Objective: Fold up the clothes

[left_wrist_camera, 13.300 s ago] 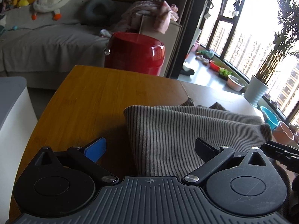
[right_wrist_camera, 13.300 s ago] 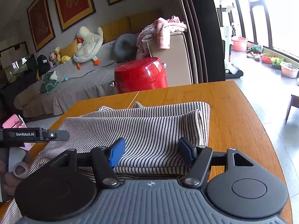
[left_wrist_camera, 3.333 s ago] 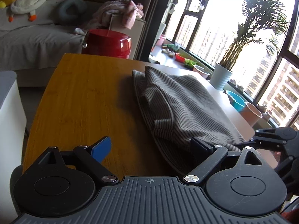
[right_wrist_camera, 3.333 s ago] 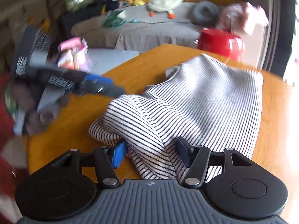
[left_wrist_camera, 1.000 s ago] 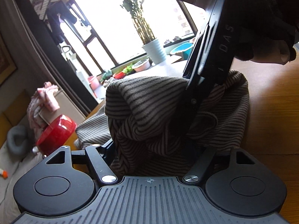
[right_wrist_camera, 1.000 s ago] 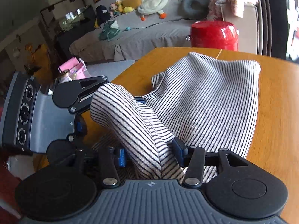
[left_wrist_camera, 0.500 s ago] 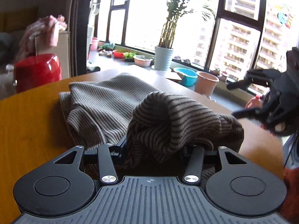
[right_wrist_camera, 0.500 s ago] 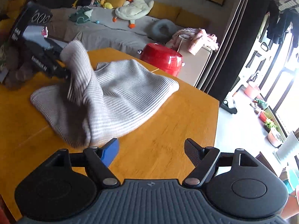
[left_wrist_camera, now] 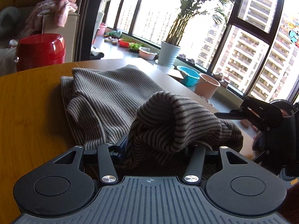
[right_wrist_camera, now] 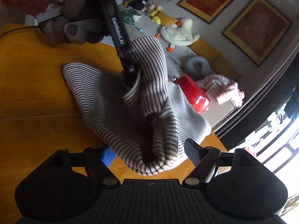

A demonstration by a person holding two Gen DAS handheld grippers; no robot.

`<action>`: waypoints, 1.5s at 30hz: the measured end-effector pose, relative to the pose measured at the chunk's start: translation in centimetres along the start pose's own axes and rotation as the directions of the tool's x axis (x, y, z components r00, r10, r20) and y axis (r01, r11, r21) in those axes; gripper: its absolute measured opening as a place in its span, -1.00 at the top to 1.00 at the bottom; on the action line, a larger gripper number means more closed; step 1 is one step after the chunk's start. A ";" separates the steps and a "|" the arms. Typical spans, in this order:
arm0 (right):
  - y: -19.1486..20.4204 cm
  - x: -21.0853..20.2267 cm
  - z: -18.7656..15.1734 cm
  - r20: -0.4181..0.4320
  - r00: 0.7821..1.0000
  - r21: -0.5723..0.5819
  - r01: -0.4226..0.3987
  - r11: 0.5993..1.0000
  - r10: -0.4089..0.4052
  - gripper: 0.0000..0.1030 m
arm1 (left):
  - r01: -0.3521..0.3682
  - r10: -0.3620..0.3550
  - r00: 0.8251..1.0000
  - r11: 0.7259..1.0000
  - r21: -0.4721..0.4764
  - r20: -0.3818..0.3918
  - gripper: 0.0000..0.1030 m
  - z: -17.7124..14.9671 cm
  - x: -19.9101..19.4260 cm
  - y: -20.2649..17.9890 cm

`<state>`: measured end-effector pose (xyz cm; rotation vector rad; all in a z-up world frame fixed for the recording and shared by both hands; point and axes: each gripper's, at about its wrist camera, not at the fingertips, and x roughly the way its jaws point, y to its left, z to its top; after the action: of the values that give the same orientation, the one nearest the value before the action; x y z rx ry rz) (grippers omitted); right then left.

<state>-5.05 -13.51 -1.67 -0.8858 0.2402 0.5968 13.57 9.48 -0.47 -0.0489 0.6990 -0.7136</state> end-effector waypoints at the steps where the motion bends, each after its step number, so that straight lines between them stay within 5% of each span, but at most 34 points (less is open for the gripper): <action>1: 0.6 0.0 0.3 0.010 1.000 -0.050 -0.002 0.999 0.003 -0.51 | 0.000 0.000 1.000 1.000 0.002 -0.001 -0.09 -0.1 -0.1 -0.1; 4: 1.0 0.6 1.5 -0.009 0.999 -0.087 -0.038 0.996 0.038 -0.34 | -0.011 0.011 1.000 1.000 0.025 -0.008 -0.10 -0.3 -0.6 -0.6; 6: -0.2 1.3 2.2 -0.055 0.990 0.041 -0.126 0.991 0.128 0.13 | -0.036 0.037 0.999 0.996 0.076 -0.012 -0.18 -0.7 -1.4 -1.2; 7: -1.3 1.8 2.3 -0.072 0.981 0.151 -0.170 0.974 0.182 0.16 | -0.053 0.054 0.998 0.993 0.109 -0.008 -0.23 -1.0 -2.1 -1.6; 9: -4.0 3.1 1.8 -0.081 0.953 0.391 -0.239 0.889 0.292 0.19 | -0.095 0.095 0.995 0.980 0.177 0.007 -0.60 -2.0 -4.0 -2.5; 11: -6.6 4.2 0.8 -0.053 0.922 0.602 -0.277 0.749 0.384 0.18 | -0.133 0.131 0.991 0.964 0.232 0.025 -0.69 -3.0 -5.9 -3.3; 14: -9.2 5.4 -0.6 0.012 0.887 0.770 -0.303 0.562 0.462 0.19 | -0.165 0.161 0.986 0.935 0.313 0.038 -0.82 -4.6 -7.8 -4.4; 17: -10.4 6.1 -1.7 0.057 0.864 0.832 -0.319 0.455 0.500 0.19 | -0.208 0.210 0.977 0.877 0.433 0.044 -0.84 -6.0 -7.6 -6.1; 20: -10.9 6.5 -2.1 0.074 0.855 0.849 -0.324 0.417 0.514 0.18 | -0.260 0.257 0.963 0.796 0.547 0.084 -0.84 -6.7 -5.8 -7.5; 23: -10.9 6.3 -2.2 0.063 0.855 0.827 -0.334 0.453 0.514 0.18 | -0.283 0.265 0.956 0.719 0.634 0.125 -0.84 -6.5 -3.3 -7.9; 26: -10.2 5.6 -1.4 0.006 0.878 0.727 -0.333 0.601 0.479 0.19 | -0.272 0.252 0.959 0.681 0.680 0.131 -0.84 -5.4 -0.5 -7.6; 28: -9.0 4.9 -0.4 -0.049 0.907 0.620 -0.300 0.725 0.418 0.16 | -0.219 0.209 0.973 0.731 0.647 0.093 -0.80 -4.9 -0.2 -7.3; 29: -8.2 4.5 0.0 -0.076 0.924 0.557 -0.273 0.784 0.376 0.15 | -0.189 0.185 0.980 0.759 0.624 0.072 -0.56 -4.7 -0.2 -7.2; 30: -7.9 4.1 0.2 -0.089 0.931 0.521 -0.258 0.813 0.353 0.13 | -0.158 0.159 0.986 0.785 0.599 0.052 -0.28 -4.4 -0.1 -7.1; 32: -7.6 3.2 0.5 -0.104 0.938 0.483 -0.243 0.841 0.331 0.21 | -0.096 0.105 0.994 0.832 0.546 0.015 -0.16 -4.0 -0.1 -6.8; 35: -8.1 1.1 0.8 -0.085 0.924 0.506 -0.282 0.815 0.372 0.31 | -0.001 0.019 0.999 0.889 0.458 -0.034 0.00 -3.3 0.0 -6.5; 39: -10.0 -4.0 2.5 -0.010 0.911 0.519 -0.348 0.781 0.413 0.32 | 0.175 -0.161 0.983 0.967 0.182 -0.089 0.05 -2.1 -3.3 -6.3; 42: -12.5 -7.7 4.5 0.083 0.910 0.513 -0.389 0.765 0.406 0.31 | 0.338 -0.349 0.934 0.933 -0.125 -0.076 0.00 -0.9 -6.0 -4.7; 45: -15.1 -6.9 5.5 0.154 0.902 0.530 -0.420 0.736 0.404 0.28 | 0.409 -0.425 0.905 0.880 -0.243 -0.018 -0.18 0.0 -7.5 -3.1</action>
<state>-2.08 -19.18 14.61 -0.2464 0.5657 0.8957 7.76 11.74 4.67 -0.4045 0.8506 -1.0479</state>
